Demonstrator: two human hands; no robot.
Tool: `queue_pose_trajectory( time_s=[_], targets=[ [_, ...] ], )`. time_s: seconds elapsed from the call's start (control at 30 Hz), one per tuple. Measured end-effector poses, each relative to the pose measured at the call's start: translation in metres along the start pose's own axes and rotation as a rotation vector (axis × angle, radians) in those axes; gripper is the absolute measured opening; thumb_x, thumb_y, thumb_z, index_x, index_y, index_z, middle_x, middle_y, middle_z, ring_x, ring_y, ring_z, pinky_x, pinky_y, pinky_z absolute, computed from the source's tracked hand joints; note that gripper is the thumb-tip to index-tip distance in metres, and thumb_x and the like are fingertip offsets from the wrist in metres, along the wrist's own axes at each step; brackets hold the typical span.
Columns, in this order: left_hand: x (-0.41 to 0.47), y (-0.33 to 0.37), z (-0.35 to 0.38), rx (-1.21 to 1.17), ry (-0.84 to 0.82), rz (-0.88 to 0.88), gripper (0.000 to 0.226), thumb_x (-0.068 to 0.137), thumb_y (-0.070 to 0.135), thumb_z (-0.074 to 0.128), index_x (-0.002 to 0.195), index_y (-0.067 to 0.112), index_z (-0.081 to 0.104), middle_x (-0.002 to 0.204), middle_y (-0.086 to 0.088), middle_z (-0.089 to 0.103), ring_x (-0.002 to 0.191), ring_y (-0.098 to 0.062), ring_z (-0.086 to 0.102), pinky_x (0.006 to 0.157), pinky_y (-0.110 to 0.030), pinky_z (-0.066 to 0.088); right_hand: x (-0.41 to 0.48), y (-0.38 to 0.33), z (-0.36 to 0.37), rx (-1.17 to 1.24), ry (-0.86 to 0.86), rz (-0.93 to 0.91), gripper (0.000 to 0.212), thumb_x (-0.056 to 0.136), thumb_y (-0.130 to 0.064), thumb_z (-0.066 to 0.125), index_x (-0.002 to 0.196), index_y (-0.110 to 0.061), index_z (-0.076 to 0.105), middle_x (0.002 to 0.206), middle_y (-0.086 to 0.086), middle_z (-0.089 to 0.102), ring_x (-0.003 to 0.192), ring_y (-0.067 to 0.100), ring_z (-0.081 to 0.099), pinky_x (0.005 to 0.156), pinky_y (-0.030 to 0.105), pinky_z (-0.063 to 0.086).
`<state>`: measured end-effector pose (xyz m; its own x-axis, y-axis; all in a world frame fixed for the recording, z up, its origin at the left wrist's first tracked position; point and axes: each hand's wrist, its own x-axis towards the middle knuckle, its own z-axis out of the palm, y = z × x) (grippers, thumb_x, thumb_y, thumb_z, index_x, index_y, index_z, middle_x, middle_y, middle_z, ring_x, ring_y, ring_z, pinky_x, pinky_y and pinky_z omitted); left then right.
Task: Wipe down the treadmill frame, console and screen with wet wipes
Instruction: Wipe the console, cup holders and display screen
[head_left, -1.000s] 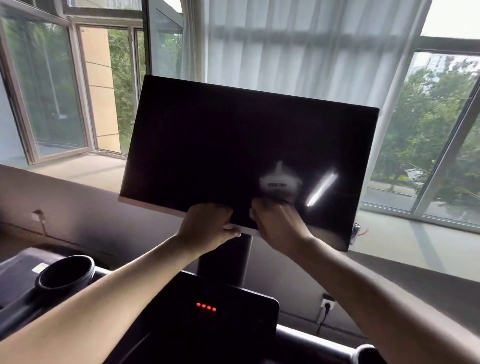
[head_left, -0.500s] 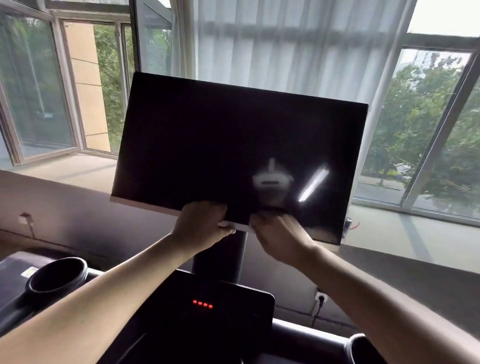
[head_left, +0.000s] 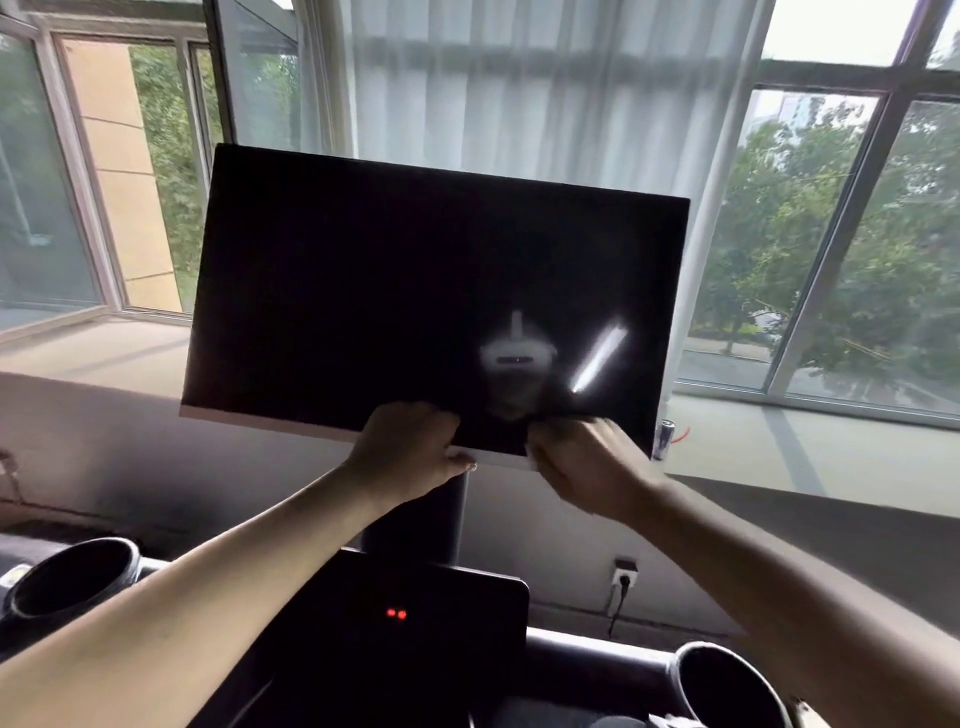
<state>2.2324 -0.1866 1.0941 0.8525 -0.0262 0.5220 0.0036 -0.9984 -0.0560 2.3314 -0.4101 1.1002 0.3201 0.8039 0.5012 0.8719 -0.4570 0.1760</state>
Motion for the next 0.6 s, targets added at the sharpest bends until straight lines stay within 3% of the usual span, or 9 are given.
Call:
queue_pose_trajectory(
  time_s=[0.1, 0.2, 0.3, 0.37, 0.43, 0.6],
  targets=[
    [0.003, 0.001, -0.002, -0.001, -0.035, -0.006, 0.040, 0.090, 0.063, 0.065, 0.086, 0.022, 0.068, 0.070, 0.014, 0.059, 0.071, -0.008, 0.065, 0.073, -0.029, 0.056, 0.009, 0.027, -0.014, -0.108, 0.192, 0.154, 0.005, 0.093, -0.021, 0.057, 0.089, -0.018, 0.058, 0.080, 0.005, 0.068, 0.070, 0.037, 0.067, 0.053, 0.040, 0.052],
    [0.005, 0.001, -0.002, 0.014, -0.052, -0.015, 0.042, 0.088, 0.065, 0.064, 0.085, 0.023, 0.066, 0.070, 0.012, 0.062, 0.070, -0.010, 0.066, 0.073, -0.032, 0.058, 0.030, 0.028, -0.015, -0.113, 0.347, 0.277, 0.008, 0.093, -0.018, 0.064, 0.091, -0.013, 0.058, 0.083, 0.008, 0.068, 0.066, 0.038, 0.067, 0.052, 0.036, 0.046],
    [0.007, 0.000, -0.005, 0.046, -0.079, -0.007, 0.043, 0.090, 0.066, 0.062, 0.078, 0.025, 0.061, 0.064, 0.015, 0.052, 0.064, -0.008, 0.059, 0.071, -0.030, 0.056, 0.022, 0.004, 0.002, -0.019, 0.184, 0.135, 0.003, 0.092, -0.020, 0.059, 0.093, -0.018, 0.062, 0.089, 0.003, 0.068, 0.074, 0.033, 0.067, 0.056, 0.037, 0.051],
    [0.008, -0.001, -0.007, 0.037, -0.093, -0.009, 0.043, 0.090, 0.066, 0.063, 0.072, 0.027, 0.053, 0.060, 0.015, 0.047, 0.060, -0.007, 0.053, 0.066, -0.028, 0.049, 0.000, -0.003, 0.004, 0.031, 0.029, 0.007, 0.015, 0.092, -0.025, 0.048, 0.089, -0.021, 0.061, 0.086, -0.001, 0.066, 0.077, 0.028, 0.065, 0.060, 0.038, 0.052],
    [0.009, -0.001, -0.010, 0.040, -0.116, -0.015, 0.045, 0.089, 0.068, 0.062, 0.072, 0.028, 0.049, 0.060, 0.015, 0.046, 0.060, -0.008, 0.052, 0.064, -0.028, 0.046, -0.010, 0.008, -0.008, 0.021, -0.014, -0.030, 0.019, 0.085, -0.028, 0.042, 0.085, -0.022, 0.060, 0.081, -0.002, 0.066, 0.075, 0.027, 0.065, 0.059, 0.037, 0.052],
    [0.019, 0.005, -0.020, 0.011, -0.094, -0.021, 0.047, 0.088, 0.071, 0.060, 0.072, 0.027, 0.051, 0.061, 0.013, 0.049, 0.062, -0.011, 0.057, 0.068, -0.031, 0.054, 0.032, 0.048, -0.036, -0.059, 0.344, 0.242, 0.010, 0.093, -0.025, 0.048, 0.090, -0.019, 0.055, 0.078, 0.008, 0.065, 0.066, 0.039, 0.065, 0.052, 0.037, 0.048]
  ],
)
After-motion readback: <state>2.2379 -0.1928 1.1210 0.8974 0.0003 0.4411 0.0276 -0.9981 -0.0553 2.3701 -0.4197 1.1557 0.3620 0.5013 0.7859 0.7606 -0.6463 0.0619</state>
